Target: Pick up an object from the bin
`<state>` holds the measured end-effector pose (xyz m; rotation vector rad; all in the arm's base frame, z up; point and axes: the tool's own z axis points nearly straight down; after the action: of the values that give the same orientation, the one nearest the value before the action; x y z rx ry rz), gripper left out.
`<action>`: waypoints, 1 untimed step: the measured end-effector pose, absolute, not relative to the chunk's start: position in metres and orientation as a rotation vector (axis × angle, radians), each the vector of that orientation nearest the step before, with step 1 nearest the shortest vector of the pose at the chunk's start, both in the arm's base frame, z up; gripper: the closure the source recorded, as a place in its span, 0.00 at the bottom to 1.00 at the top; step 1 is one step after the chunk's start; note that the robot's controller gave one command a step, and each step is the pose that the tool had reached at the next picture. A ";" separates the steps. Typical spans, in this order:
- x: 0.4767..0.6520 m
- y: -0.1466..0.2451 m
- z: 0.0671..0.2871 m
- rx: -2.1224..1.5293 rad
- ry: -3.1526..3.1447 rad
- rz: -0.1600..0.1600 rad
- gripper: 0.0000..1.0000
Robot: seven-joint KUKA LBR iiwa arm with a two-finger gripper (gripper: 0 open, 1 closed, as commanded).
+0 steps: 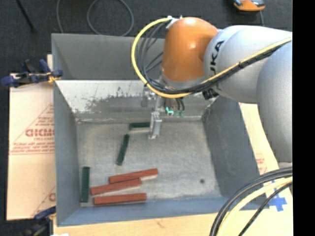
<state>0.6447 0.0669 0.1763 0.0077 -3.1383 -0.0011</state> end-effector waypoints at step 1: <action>0.617 0.037 0.069 -0.077 -3.145 -0.002 0.00</action>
Offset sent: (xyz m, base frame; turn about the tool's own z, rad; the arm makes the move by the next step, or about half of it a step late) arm -0.0286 -0.0284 -0.1049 0.0602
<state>0.6165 0.0373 0.0695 -0.0769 -3.1447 -0.0021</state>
